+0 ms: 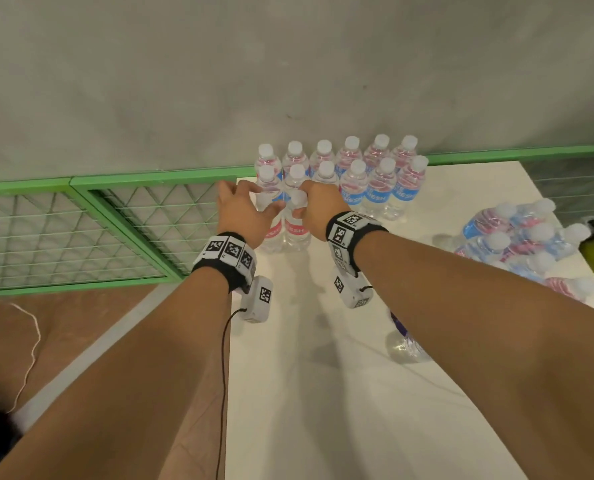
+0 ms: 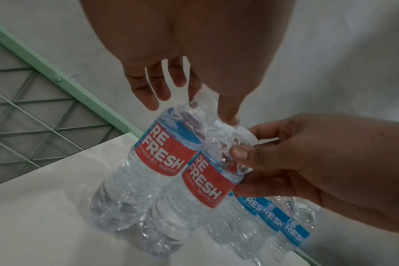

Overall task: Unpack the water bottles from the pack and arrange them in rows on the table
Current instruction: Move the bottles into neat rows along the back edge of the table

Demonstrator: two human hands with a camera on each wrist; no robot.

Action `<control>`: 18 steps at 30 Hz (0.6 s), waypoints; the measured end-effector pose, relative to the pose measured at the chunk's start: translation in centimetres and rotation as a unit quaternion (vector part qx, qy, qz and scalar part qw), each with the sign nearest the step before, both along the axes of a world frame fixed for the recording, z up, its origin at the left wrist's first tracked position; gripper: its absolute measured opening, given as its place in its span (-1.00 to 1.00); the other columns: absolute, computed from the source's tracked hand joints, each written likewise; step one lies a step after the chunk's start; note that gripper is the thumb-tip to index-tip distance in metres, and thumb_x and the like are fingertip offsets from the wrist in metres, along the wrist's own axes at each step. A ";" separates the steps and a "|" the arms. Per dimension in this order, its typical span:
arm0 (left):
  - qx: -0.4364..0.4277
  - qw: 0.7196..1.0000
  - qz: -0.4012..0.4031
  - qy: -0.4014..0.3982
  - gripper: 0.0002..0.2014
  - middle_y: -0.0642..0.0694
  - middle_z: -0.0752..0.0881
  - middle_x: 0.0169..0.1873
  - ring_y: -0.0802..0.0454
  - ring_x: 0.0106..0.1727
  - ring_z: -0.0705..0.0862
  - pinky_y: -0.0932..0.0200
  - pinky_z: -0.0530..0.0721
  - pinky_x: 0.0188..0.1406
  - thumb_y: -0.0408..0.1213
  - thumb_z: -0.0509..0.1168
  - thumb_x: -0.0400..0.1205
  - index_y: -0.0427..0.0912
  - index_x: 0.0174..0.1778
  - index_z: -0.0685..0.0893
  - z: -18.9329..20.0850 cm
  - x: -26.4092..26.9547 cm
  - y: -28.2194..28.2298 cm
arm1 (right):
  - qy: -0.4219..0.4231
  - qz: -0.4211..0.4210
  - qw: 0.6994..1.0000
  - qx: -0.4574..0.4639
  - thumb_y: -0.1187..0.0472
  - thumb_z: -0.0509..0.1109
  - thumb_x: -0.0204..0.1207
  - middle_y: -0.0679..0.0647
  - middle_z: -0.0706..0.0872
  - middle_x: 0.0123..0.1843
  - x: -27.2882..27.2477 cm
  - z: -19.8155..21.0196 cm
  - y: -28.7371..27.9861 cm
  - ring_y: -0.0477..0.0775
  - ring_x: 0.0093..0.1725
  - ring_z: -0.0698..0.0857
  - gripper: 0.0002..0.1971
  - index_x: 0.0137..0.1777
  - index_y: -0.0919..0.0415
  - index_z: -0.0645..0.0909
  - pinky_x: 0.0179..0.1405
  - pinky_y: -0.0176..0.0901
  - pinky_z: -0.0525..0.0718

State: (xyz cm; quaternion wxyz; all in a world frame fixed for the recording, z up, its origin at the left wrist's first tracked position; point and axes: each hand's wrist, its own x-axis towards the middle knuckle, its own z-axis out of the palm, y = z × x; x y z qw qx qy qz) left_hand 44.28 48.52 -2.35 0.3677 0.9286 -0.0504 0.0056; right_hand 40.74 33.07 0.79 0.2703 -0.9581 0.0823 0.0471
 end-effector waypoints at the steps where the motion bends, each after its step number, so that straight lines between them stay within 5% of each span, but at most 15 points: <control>1: 0.001 1.000 0.001 -0.004 -0.54 -0.11 0.49 0.17 0.01 0.04 0.54 0.14 0.54 0.13 0.07 0.50 0.47 -0.12 0.15 0.61 0.0 0.1 -0.1 | 0.002 0.003 1.000 -0.004 0.30 0.41 0.53 0.16 0.72 0.07 0.1 0.0 -0.3 0.17 0.05 0.72 -0.74 0.22 0.23 0.59 -0.15 -0.17 0.57; 5: -0.004 1.000 -0.011 -0.028 -0.64 -0.06 0.58 -0.06 0.01 -0.20 0.56 0.12 0.60 -0.11 -0.11 0.54 0.46 -0.17 0.08 0.65 -0.2 -0.1 0.4 | 0.012 0.017 0.999 -0.028 0.22 0.48 0.49 0.20 0.71 0.08 0.6 0.4 -0.6 0.21 0.05 0.71 -0.71 0.17 0.27 0.61 -0.06 -0.06 0.67; 12: -0.065 0.995 -0.074 -0.022 -0.55 0.06 0.59 -0.02 0.07 0.03 0.66 0.02 0.69 0.19 -0.46 0.49 0.47 -0.03 0.26 0.71 -0.3 -0.3 1.1 | 0.010 0.033 0.998 -0.056 0.22 0.45 0.49 0.24 0.70 0.05 0.9 0.4 -0.3 0.24 0.03 0.70 -0.75 0.12 0.31 0.62 -0.13 -0.08 0.61; 14: -0.088 0.994 -0.066 -0.004 -0.45 0.04 0.64 0.04 0.07 0.11 0.65 0.00 0.67 0.22 -0.41 0.50 0.45 0.02 0.36 0.61 -0.3 -0.4 1.2 | 0.011 0.035 0.998 -0.058 0.22 0.44 0.49 0.24 0.70 0.05 0.9 0.4 -0.4 0.24 0.03 0.70 -0.75 0.11 0.32 0.62 -0.13 -0.08 0.61; 18: -0.112 0.993 0.018 0.013 -0.28 -0.02 0.52 0.21 0.03 0.22 0.57 0.09 0.58 0.19 0.04 0.65 0.24 0.01 0.24 0.45 -0.4 -0.1 0.9 | 0.009 0.032 0.998 -0.059 0.20 0.46 0.50 0.21 0.70 0.03 0.9 0.3 -0.2 0.21 0.01 0.70 -0.73 0.13 0.31 0.63 -0.02 -0.01 0.70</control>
